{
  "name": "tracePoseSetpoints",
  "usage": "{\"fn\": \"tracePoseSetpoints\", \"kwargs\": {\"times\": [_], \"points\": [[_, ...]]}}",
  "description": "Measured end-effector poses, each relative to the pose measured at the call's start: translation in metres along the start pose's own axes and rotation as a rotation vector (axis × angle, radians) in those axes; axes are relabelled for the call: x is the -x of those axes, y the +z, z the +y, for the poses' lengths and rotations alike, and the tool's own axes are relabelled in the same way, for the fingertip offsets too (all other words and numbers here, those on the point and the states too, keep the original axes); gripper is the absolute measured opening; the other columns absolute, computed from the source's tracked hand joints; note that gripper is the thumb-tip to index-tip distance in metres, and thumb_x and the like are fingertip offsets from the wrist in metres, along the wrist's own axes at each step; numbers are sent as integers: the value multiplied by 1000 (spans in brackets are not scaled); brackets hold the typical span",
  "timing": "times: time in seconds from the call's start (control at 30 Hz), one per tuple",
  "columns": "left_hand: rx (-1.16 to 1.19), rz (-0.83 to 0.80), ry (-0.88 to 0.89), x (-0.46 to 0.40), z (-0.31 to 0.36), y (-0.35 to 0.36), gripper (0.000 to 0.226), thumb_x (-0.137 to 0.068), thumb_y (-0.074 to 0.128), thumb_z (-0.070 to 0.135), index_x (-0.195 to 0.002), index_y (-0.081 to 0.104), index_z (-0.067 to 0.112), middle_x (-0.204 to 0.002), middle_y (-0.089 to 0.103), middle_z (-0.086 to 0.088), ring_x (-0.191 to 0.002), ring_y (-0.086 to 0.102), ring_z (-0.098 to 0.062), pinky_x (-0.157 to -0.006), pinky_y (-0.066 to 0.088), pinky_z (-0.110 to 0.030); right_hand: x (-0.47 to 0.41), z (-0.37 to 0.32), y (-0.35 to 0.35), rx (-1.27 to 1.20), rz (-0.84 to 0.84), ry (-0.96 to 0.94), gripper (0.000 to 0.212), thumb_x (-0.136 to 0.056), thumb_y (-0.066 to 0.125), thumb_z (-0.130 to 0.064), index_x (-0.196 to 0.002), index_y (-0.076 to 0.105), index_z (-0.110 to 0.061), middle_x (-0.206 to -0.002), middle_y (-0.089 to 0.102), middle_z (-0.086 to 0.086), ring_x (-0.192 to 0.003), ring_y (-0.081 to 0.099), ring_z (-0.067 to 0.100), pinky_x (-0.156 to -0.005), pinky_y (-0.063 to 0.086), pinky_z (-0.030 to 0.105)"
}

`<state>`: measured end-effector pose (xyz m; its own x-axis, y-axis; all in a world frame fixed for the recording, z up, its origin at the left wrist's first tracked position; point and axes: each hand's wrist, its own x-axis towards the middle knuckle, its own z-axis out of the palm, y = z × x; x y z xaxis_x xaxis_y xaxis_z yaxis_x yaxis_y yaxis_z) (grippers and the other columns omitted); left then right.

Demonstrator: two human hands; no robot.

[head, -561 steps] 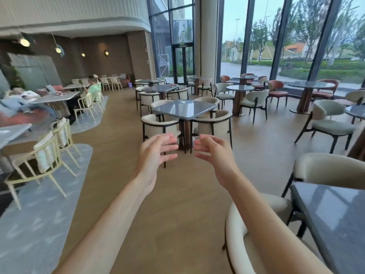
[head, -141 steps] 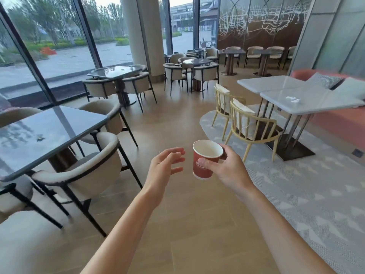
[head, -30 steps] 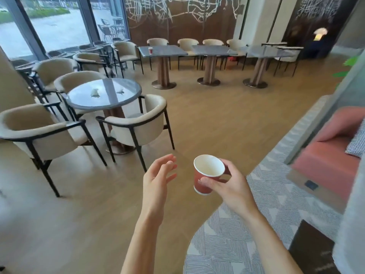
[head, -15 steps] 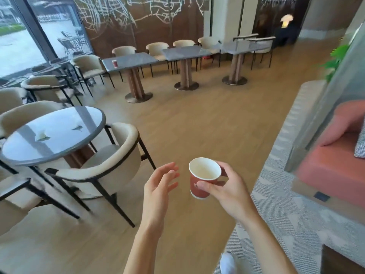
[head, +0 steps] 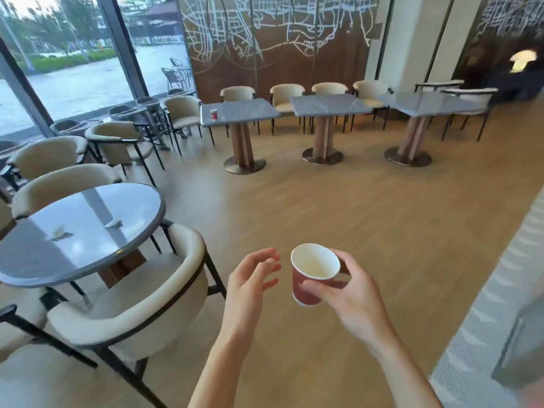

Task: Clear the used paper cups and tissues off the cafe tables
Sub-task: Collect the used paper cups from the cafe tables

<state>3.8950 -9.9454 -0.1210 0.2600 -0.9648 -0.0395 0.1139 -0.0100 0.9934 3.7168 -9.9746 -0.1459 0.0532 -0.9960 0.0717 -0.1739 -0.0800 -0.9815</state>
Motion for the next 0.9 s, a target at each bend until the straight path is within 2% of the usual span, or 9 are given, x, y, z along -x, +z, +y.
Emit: {"fn": "tracePoseSetpoints", "kwargs": {"times": [0.17, 0.33, 0.6, 0.9], "points": [[25, 26, -18, -112, -16, 31, 23, -101, 52, 11, -112, 73, 15, -108, 76, -1, -105, 71, -16, -96, 56, -42, -113, 21, 0, 33, -27, -28, 60, -67, 95, -25, -113, 61, -42, -109, 72, -16, -100, 70, 9, -81, 55, 24], [78, -21, -23, -250, -30, 66, 24, -101, 51, 9, -111, 73, 13, -107, 76, -1, -104, 72, -17, -92, 58, -39, -252, 39, 8, 60, 9, -39, 64, -65, 96, -26, -117, 60, -39, -112, 72, -15, -105, 69, 11, -85, 57, 30], [66, -16, 37, -487, 12, 84, 23, -101, 52, 11, -112, 72, 15, -109, 76, -4, -105, 72, -18, -92, 58, -39, -479, 23, 30, 59, 75, -68, 65, -65, 95, -24, -117, 61, -39, -110, 70, -17, -103, 68, 11, -86, 57, 31], [29, 56, 17, -679, 3, 89, 24, -102, 51, 11, -114, 71, 15, -109, 77, 0, -106, 71, -17, -95, 56, -43, -694, 50, 82, 5, -12, -87, 65, -65, 95, -24, -120, 61, -35, -113, 70, -15, -106, 64, 3, -90, 57, 37]]}}
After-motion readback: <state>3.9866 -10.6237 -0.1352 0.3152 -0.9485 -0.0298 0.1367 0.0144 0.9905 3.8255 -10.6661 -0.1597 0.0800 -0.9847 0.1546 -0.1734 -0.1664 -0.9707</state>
